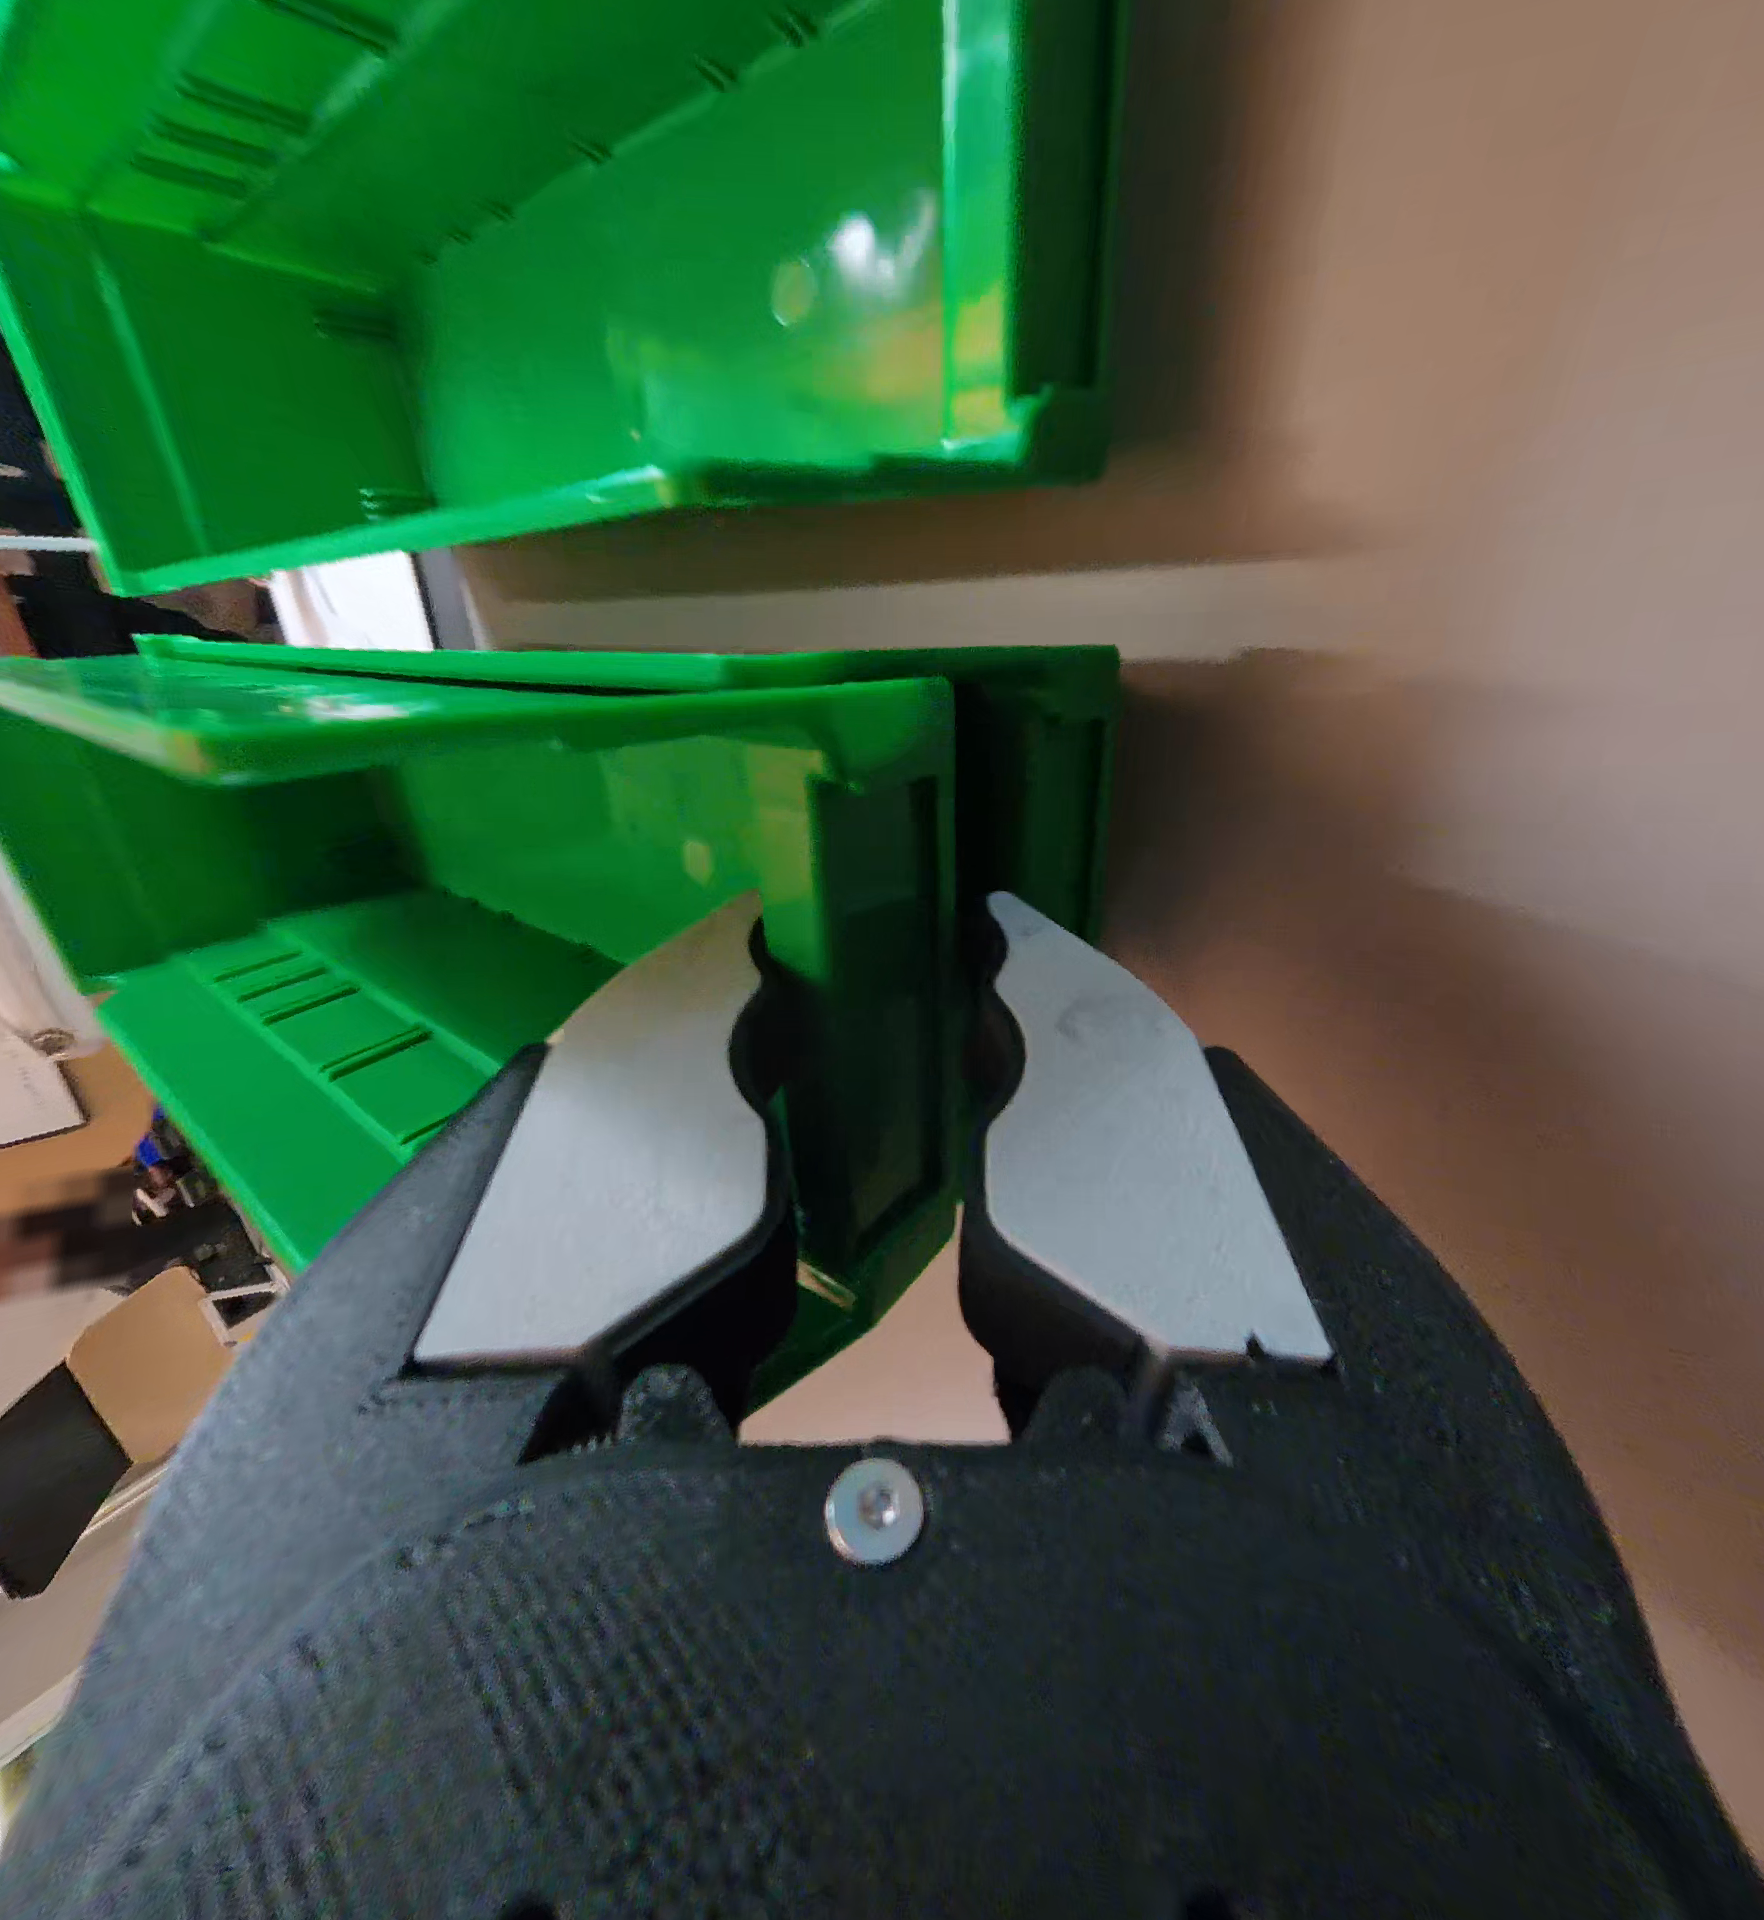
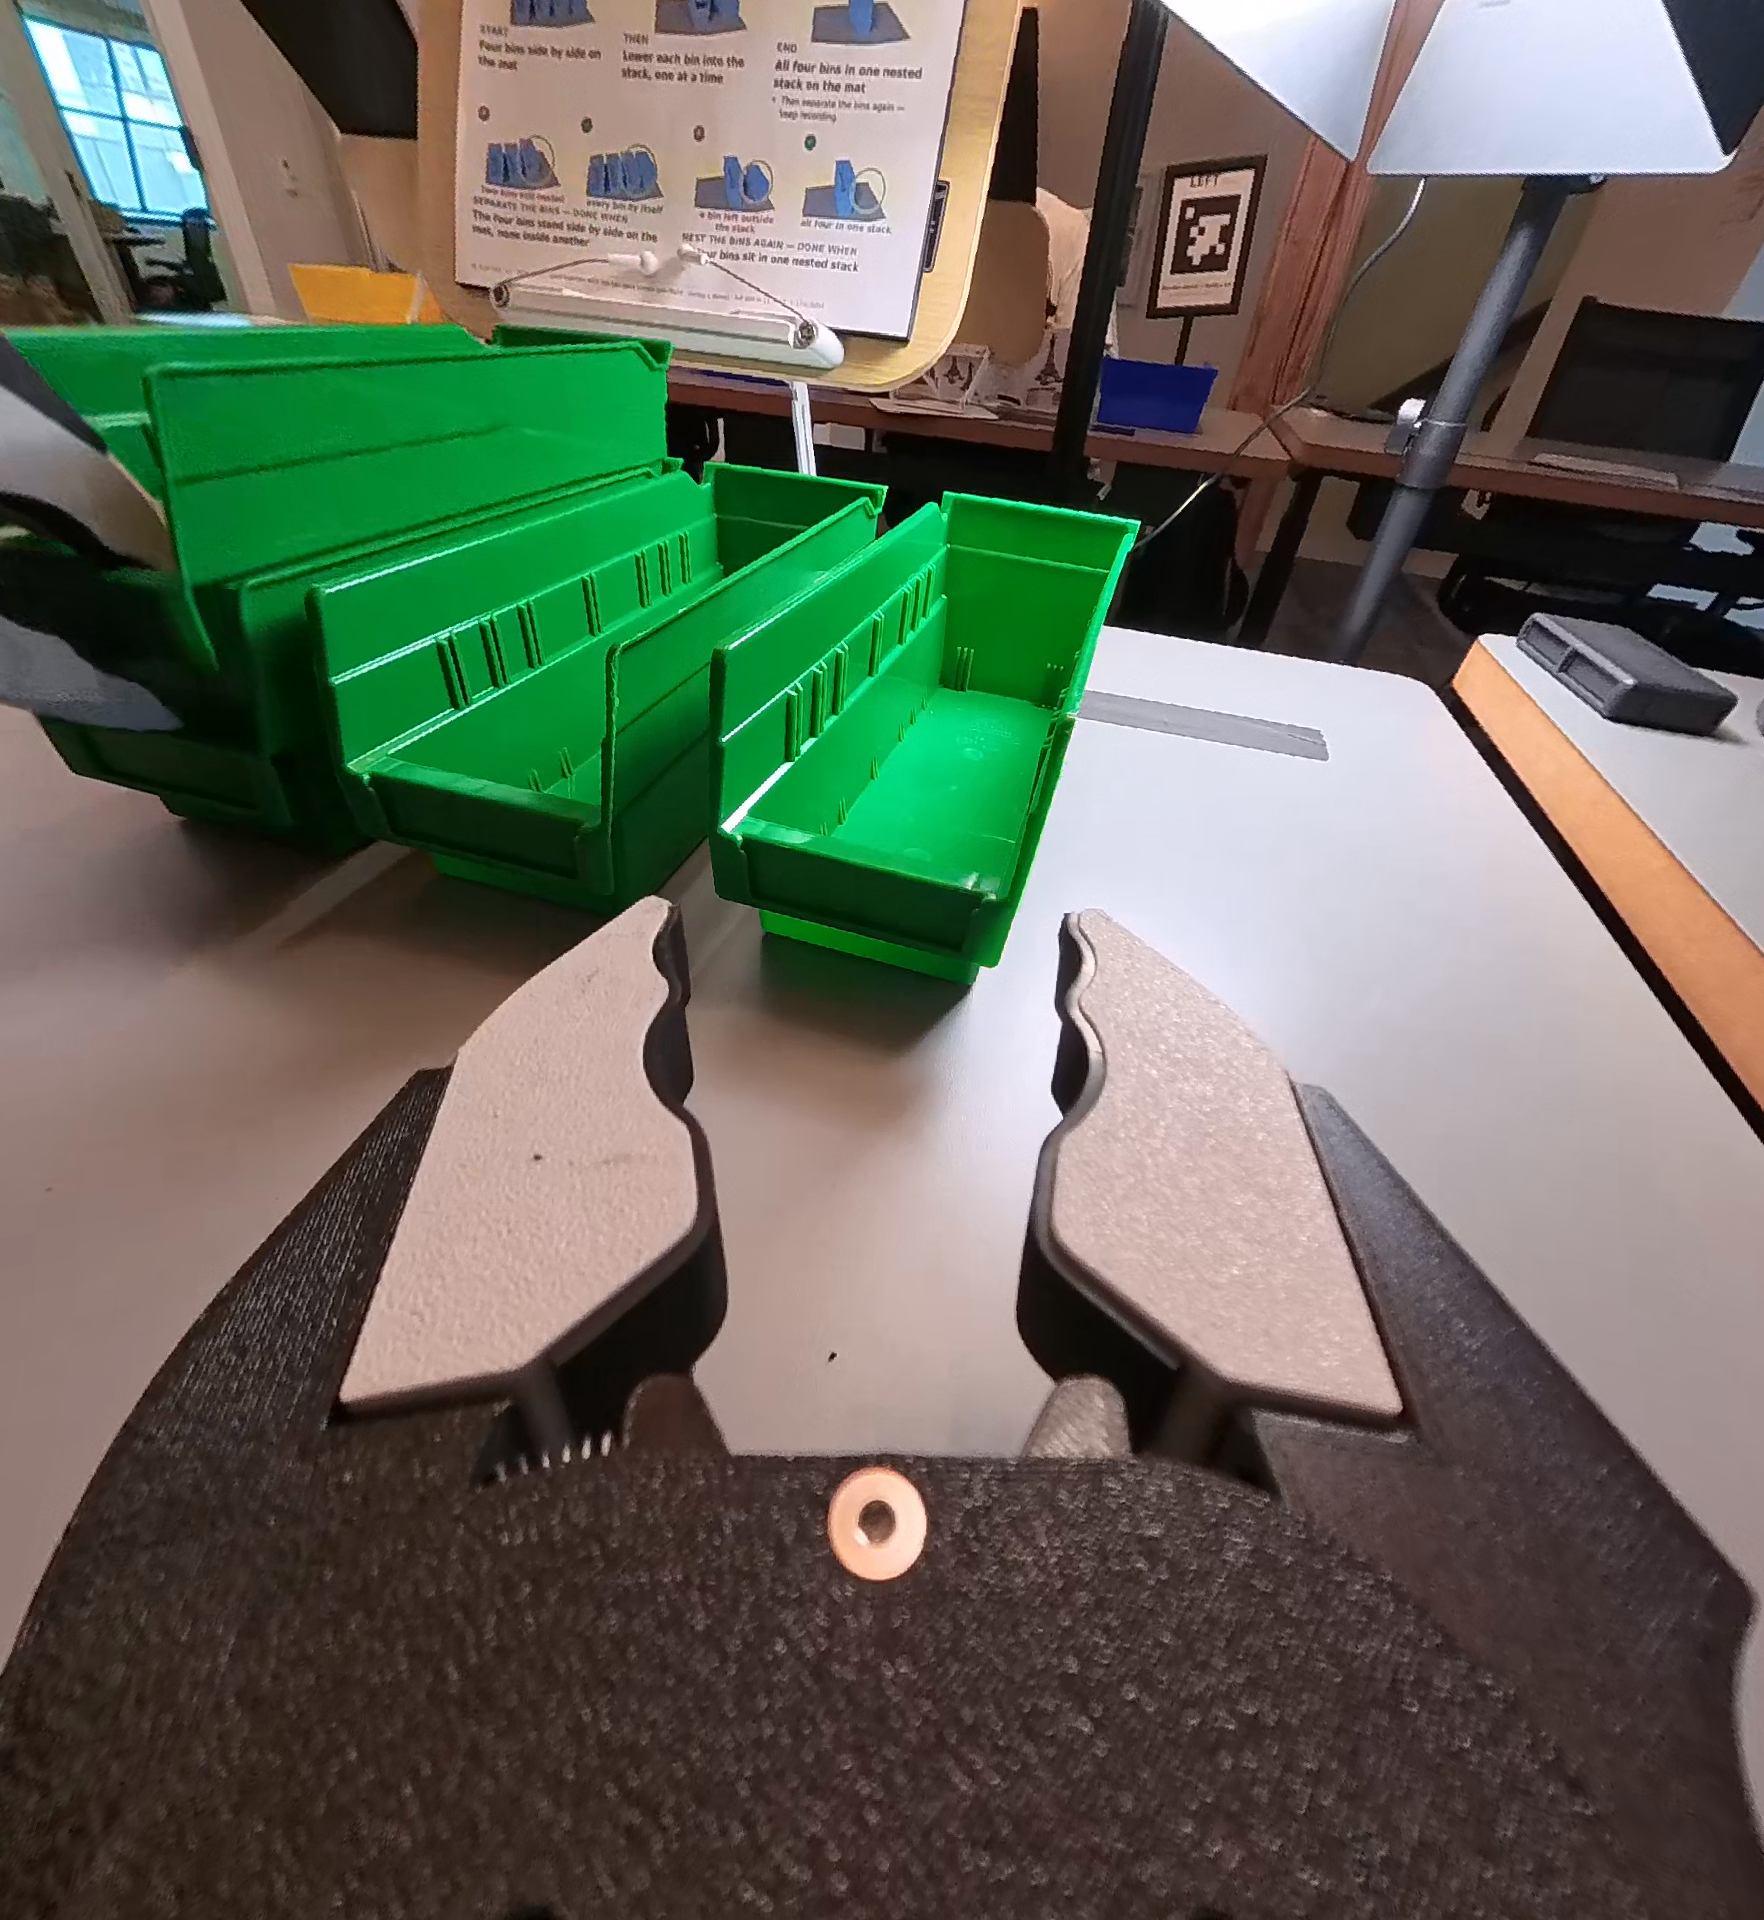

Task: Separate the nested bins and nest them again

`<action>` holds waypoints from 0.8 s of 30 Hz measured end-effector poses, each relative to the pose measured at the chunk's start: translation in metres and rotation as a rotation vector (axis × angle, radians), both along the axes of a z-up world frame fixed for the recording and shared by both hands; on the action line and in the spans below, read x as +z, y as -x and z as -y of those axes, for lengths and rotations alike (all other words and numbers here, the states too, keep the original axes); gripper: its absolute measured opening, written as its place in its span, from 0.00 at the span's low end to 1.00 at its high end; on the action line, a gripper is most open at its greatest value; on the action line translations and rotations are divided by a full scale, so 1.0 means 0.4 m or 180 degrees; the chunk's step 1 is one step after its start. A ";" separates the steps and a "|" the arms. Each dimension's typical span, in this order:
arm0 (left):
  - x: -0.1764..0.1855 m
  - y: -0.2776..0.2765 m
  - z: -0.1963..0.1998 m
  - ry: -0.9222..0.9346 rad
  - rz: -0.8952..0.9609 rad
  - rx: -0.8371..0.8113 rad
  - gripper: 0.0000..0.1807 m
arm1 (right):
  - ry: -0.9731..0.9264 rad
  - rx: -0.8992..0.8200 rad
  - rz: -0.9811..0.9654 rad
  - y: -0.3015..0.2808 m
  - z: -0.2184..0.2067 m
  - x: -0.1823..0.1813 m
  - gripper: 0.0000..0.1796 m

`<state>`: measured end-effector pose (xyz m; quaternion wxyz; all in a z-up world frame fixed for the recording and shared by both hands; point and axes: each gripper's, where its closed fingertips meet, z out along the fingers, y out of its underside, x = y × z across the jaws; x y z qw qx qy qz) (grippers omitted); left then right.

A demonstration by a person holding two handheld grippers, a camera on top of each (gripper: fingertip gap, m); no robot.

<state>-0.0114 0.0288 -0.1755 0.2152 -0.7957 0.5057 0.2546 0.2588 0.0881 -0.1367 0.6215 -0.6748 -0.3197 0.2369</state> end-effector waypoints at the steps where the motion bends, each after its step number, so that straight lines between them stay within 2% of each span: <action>1: -0.004 0.005 -0.005 -0.0065 -0.0031 0.0006 0.17 | -0.0003 -0.0002 -0.0003 0.000 0.000 0.001 0.37; 4: 0.004 0.001 -0.008 -0.0174 0.0034 -0.0021 0.20 | -0.0016 -0.0015 -0.0018 -0.002 0.000 0.003 0.37; 6: 0.010 -0.016 0.003 -0.0119 0.0213 -0.0040 0.28 | -0.0010 -0.0014 -0.0009 -0.001 0.000 0.001 0.37; 10: 0.040 -0.050 0.017 -0.0160 0.0540 -0.0095 0.29 | 0.0003 -0.0006 0.0017 0.002 0.000 -0.003 0.37; 14: 0.052 -0.062 0.026 -0.0159 0.0723 -0.0100 0.29 | 0.0003 -0.0002 0.0037 0.004 0.000 -0.006 0.37; 17: 0.024 -0.052 0.029 -0.0090 0.0653 -0.0061 0.29 | -0.0006 0.0003 0.0044 0.005 0.001 -0.005 0.37; 21: -0.005 -0.027 0.012 -0.0169 0.0351 -0.0061 0.21 | -0.0006 0.0006 0.0050 0.006 0.001 -0.006 0.36; 24: 0.001 -0.024 0.006 -0.0155 0.0379 -0.0049 0.16 | 0.0002 0.0007 0.0047 0.006 0.000 -0.007 0.36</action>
